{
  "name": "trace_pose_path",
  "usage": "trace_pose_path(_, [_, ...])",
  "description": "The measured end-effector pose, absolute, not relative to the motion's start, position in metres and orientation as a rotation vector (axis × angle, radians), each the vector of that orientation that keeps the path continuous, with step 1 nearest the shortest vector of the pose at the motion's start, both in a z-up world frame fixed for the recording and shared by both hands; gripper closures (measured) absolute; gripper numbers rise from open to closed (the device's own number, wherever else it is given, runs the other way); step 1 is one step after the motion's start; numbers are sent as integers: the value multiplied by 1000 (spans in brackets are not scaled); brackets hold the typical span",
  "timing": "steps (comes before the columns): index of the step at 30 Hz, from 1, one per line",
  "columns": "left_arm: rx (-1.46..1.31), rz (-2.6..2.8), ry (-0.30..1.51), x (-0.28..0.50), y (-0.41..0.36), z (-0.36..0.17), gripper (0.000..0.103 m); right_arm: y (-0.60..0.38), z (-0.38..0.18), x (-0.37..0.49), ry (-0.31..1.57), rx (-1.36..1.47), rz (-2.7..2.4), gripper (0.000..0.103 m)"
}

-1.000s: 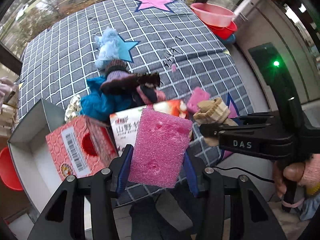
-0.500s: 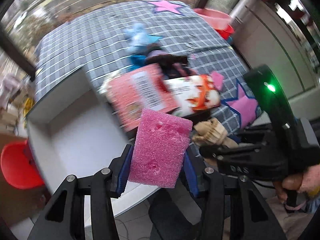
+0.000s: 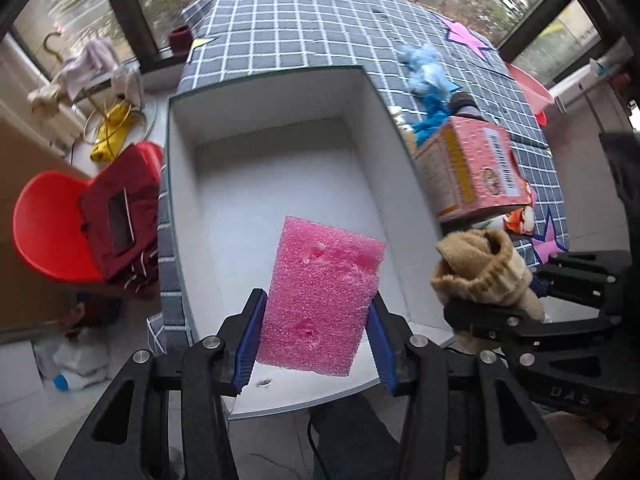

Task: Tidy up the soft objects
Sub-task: 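Carry the pink sponge and beige sock with both tools over the white box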

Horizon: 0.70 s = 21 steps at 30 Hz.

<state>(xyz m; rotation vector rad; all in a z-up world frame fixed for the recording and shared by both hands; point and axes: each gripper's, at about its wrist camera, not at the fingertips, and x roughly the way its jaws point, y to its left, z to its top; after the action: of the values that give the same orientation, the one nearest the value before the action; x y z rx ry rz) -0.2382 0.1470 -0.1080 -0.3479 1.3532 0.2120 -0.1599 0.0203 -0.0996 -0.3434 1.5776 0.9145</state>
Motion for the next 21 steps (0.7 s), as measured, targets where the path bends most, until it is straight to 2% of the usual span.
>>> trace_pose_path(21, [-395,238,1468,-253,157,-155,51,63,-129,-174,1643,-512,966,71])
